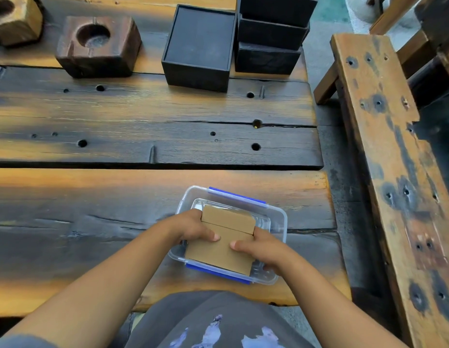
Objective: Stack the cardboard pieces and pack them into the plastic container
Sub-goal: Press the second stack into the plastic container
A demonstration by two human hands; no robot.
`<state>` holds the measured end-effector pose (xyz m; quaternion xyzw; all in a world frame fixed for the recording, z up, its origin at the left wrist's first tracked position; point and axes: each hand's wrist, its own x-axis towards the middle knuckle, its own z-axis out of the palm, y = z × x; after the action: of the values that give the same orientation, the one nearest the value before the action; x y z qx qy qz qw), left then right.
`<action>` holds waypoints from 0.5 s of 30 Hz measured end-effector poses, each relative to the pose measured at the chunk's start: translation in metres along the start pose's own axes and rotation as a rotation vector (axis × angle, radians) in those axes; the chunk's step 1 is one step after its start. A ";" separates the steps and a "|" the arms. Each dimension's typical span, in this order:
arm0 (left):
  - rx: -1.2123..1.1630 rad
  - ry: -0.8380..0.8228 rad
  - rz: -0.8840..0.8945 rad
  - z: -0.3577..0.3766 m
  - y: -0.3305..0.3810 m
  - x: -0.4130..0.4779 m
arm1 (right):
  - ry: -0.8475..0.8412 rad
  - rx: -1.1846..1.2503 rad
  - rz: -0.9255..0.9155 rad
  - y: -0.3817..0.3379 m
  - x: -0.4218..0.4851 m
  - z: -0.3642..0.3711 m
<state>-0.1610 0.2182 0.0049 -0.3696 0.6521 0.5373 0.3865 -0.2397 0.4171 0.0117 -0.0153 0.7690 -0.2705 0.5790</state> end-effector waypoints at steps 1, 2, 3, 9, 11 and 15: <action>-0.008 0.009 0.002 0.001 -0.001 0.001 | 0.002 0.050 -0.026 0.004 0.000 0.001; -0.015 0.018 0.002 0.001 -0.002 0.000 | -0.004 0.076 -0.040 0.006 0.001 0.001; -0.021 0.025 0.006 0.002 -0.003 0.001 | -0.015 0.089 -0.047 0.006 0.002 -0.001; -0.144 0.064 0.022 -0.004 0.000 0.005 | -0.026 -0.023 -0.075 -0.021 0.019 -0.031; -0.163 0.071 0.042 -0.010 0.006 0.007 | -0.009 -0.123 -0.084 -0.039 0.028 -0.038; -0.096 0.084 0.052 -0.025 0.017 0.009 | -0.005 -0.331 -0.106 -0.069 0.039 -0.049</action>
<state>-0.1829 0.1950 0.0068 -0.3929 0.6507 0.5618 0.3265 -0.3164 0.3650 0.0163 -0.1519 0.7998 -0.1703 0.5552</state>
